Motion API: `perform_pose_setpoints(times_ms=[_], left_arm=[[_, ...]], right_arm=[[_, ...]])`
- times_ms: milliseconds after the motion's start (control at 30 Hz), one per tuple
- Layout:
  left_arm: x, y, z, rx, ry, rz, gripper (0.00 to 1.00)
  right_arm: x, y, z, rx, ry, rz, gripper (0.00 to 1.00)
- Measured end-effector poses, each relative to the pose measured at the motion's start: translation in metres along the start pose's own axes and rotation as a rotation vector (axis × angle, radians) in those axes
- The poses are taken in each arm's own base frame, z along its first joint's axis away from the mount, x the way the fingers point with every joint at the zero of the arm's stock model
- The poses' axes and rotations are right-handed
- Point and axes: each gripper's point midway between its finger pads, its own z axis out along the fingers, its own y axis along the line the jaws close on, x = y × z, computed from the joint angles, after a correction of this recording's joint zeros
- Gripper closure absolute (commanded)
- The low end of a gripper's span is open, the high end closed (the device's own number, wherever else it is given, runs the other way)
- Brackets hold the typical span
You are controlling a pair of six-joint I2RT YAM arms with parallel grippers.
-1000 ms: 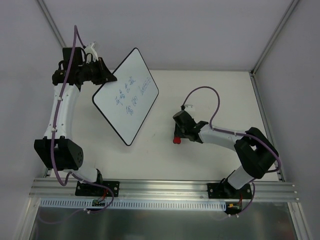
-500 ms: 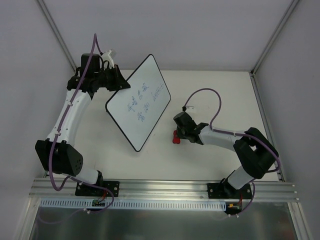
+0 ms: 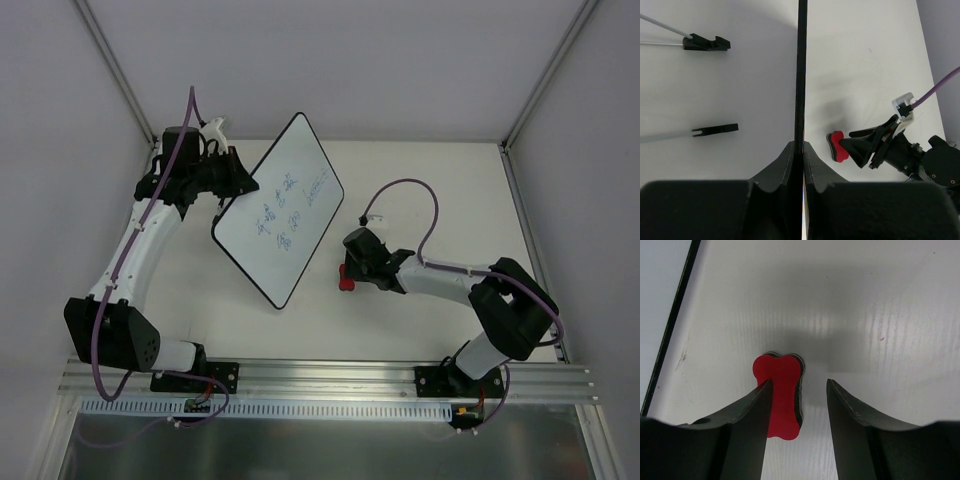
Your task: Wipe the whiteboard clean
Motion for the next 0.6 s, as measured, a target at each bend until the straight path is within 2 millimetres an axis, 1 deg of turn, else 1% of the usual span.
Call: perform_pose_setpoints(times_ms=[267, 600], left_arm=[[0.023, 0.009, -0.001, -0.023, 0.021, 0.034, 1.0], [0.027, 0.009, -0.003, -0.024, 0.008, 0.039, 1.0]], right_arm=[[0.012, 0.01, -0.006, -0.017, 0.016, -0.043, 0.48], [0.012, 0.021, -0.003, -0.024, 0.017, -0.079, 0.46]])
